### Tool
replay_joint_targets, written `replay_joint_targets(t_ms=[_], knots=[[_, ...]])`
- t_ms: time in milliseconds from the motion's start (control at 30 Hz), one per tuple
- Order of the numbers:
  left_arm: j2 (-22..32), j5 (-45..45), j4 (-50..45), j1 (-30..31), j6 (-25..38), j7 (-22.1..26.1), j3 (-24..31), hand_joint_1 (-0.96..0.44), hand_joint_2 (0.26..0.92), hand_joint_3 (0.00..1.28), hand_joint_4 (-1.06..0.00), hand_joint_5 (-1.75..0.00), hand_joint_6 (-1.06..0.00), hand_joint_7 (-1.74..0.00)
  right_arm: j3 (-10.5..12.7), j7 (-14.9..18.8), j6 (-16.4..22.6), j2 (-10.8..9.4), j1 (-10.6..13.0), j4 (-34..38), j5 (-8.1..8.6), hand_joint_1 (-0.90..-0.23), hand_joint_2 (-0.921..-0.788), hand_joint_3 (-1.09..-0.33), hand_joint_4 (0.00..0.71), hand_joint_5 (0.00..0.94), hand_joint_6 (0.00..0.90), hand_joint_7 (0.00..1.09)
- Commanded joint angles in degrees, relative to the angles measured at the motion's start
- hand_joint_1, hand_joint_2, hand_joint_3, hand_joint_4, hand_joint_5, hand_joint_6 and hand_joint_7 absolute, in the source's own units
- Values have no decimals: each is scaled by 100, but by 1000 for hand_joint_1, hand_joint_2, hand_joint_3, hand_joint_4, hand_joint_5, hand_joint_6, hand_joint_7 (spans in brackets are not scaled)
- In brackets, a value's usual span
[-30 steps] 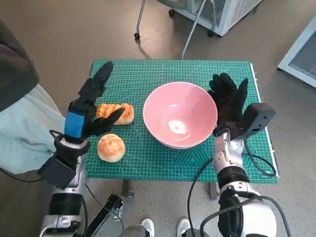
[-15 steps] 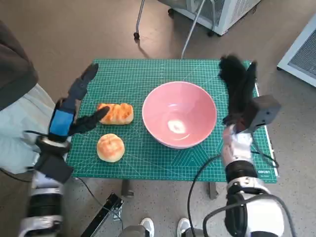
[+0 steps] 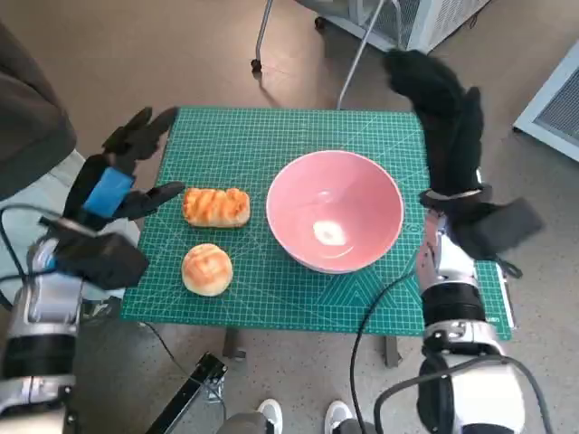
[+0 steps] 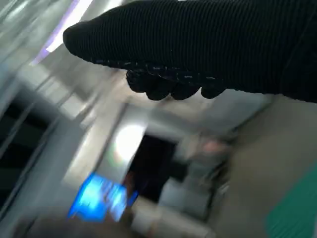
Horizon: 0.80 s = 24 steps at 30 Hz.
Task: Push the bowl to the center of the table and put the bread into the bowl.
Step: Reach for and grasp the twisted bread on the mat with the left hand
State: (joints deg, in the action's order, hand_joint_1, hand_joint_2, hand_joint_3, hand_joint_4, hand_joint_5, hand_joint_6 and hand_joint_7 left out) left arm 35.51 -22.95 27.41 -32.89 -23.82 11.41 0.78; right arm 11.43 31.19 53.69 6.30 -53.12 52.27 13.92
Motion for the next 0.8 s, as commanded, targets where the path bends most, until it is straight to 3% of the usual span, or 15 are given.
replay_joint_targets(t_ms=[33,167,300,567,800], knots=[[101,-307,219,-424,219,136,-376,-410,895,18,-128,0,-283,-9,-208,405,-121,-33,455,-630,258,-680,-921,-789,246,13,0,819],[108,-481,441,-714,383,259,-648,-383,875,4,-123,0,-283,-8,-367,376,-188,-74,674,-1120,234,-691,-921,-774,248,15,-1,848],[42,-630,886,-1116,563,458,-959,-368,848,1,-120,0,-276,-5,-513,219,-39,-41,856,-1472,-21,-693,-921,-783,252,18,-1,827],[-152,-926,1963,-1766,718,522,-1534,-346,828,0,-114,0,-276,-4,-615,80,172,86,905,-1489,-257,-673,-921,-851,248,20,-1,739],[-410,-1116,2773,-2164,1014,632,-1938,-343,825,0,-111,0,-270,-1,-637,-29,196,118,955,-1477,-294,-654,-921,-880,237,18,-1,718]])
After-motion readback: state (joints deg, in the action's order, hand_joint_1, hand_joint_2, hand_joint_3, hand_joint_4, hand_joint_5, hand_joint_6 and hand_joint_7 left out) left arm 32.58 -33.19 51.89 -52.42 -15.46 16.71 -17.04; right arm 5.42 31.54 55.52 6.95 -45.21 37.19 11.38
